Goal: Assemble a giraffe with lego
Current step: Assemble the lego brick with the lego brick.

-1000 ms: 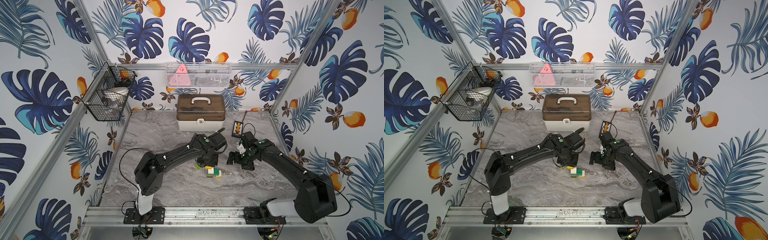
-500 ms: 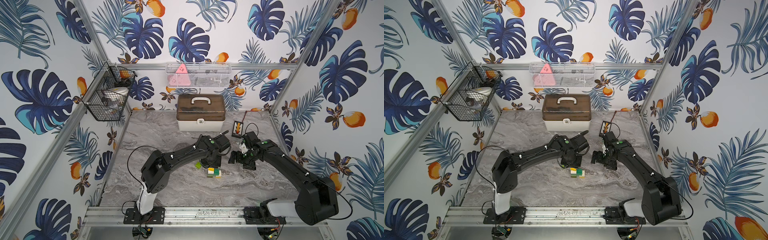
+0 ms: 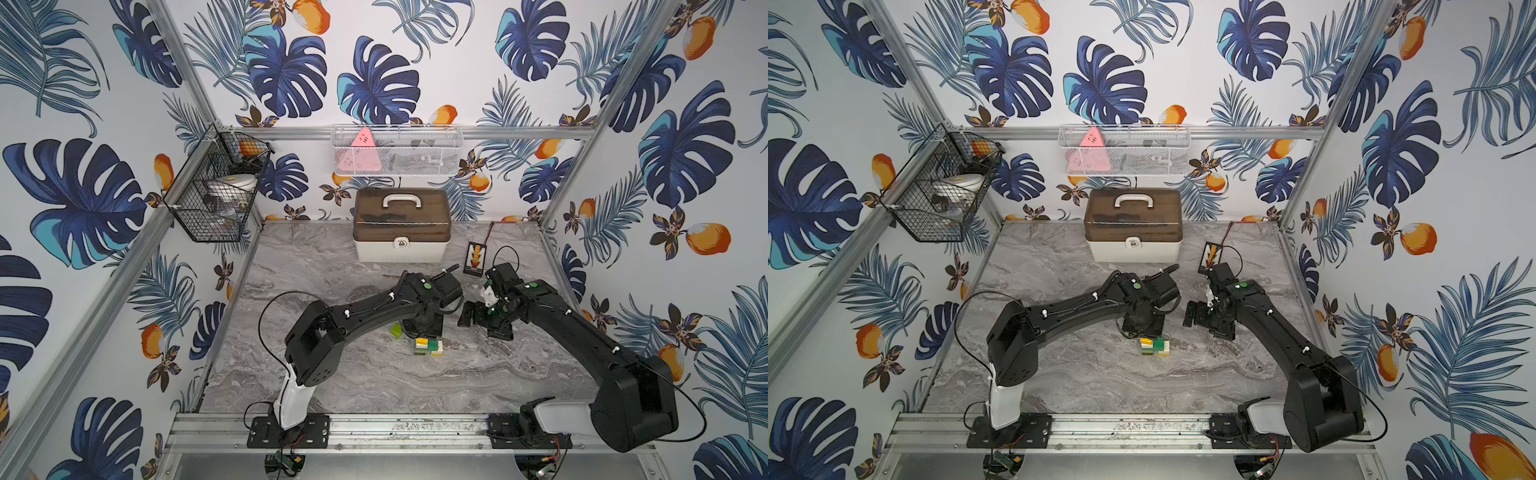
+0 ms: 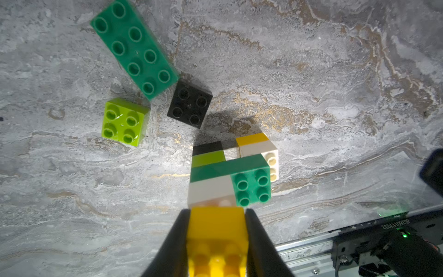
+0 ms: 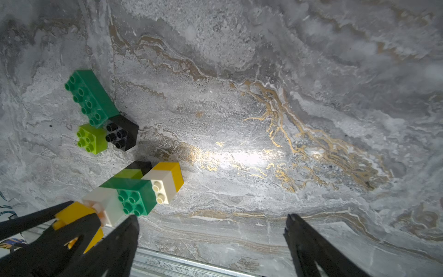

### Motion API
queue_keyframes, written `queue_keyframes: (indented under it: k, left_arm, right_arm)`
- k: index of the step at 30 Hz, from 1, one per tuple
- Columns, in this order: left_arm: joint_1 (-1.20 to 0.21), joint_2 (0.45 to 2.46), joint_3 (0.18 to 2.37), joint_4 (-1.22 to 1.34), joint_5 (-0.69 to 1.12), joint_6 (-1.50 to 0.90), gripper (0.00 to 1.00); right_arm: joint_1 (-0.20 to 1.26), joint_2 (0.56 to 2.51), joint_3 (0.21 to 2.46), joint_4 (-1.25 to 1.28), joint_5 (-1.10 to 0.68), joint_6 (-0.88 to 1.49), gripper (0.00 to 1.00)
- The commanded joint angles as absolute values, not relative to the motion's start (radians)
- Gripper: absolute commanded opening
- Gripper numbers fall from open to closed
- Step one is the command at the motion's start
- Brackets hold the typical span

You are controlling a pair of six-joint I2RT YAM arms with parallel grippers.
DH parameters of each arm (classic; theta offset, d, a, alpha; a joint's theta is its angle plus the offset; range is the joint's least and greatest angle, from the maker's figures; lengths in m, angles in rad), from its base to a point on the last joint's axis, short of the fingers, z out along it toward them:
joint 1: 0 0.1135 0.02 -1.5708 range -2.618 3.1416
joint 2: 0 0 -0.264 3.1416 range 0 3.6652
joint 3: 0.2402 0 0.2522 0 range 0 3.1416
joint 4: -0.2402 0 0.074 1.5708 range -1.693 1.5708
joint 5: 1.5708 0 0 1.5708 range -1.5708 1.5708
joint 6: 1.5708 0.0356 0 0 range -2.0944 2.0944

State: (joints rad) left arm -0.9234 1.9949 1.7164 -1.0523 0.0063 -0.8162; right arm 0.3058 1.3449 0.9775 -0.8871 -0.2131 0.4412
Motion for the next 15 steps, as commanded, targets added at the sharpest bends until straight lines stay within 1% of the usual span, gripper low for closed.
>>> queue_keyframes:
  k: [1, 15]
  left_arm:
    - [-0.928, 2.001, 1.733, -1.079, -0.011, -0.837, 0.26]
    - [-0.942, 2.035, 1.754, -1.117, -0.034, -0.856, 0.27]
  right_arm:
    - [0.301, 1.335, 0.979, -0.878, -0.213, 0.433, 0.98]
    - [0.283, 1.307, 0.956, -0.876, -0.216, 0.428, 0.98]
